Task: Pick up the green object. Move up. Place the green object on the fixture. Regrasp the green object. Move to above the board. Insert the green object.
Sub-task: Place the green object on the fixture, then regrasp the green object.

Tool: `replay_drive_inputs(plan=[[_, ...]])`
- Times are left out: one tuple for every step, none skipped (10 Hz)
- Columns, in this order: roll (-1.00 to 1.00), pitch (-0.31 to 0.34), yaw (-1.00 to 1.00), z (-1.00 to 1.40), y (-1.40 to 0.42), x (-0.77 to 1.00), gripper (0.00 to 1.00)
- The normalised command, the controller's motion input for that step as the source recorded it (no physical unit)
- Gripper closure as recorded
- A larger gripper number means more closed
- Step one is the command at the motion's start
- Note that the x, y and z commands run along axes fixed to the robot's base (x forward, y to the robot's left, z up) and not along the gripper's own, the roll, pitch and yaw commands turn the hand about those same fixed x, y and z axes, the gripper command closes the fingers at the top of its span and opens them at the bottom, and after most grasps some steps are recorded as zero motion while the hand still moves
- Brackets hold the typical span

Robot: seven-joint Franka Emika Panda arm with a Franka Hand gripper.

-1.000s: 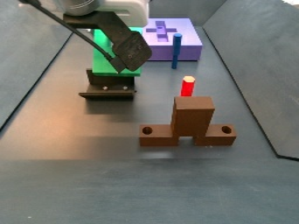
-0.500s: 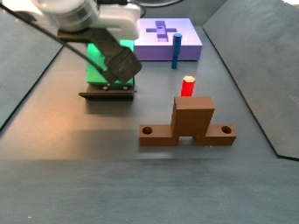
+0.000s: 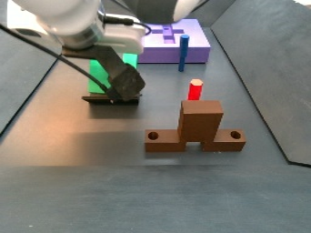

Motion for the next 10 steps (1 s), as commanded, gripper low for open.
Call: replay_drive_inputs(plan=[[0.0, 0.0, 0.0, -0.15, 0.06, 0.0, 1.0], [0.0, 0.0, 0.0, -0.09, 0.02, 0.0, 1.0], [0.0, 0.0, 0.0, 0.0, 0.0, 0.0, 1.0], [0.0, 0.0, 0.0, 0.0, 0.0, 0.0, 0.0], [-0.04, 0.0, 0.0, 0.03, 0.04, 0.0, 0.0], [0.08, 0.02, 0.25, 0.31, 0.0, 0.04, 0.0], [0.78, 0.203, 0.43, 0.57, -0.11, 0.15, 0.0], [0.97, 0.24, 0.4, 0.55, -0.05, 0.13, 0.0], [1.0, 0.211, 0.38, 0.41, -0.05, 0.09, 0.0], [1.0, 0.226, 0.39, 0.32, -0.01, 0.11, 0.0]])
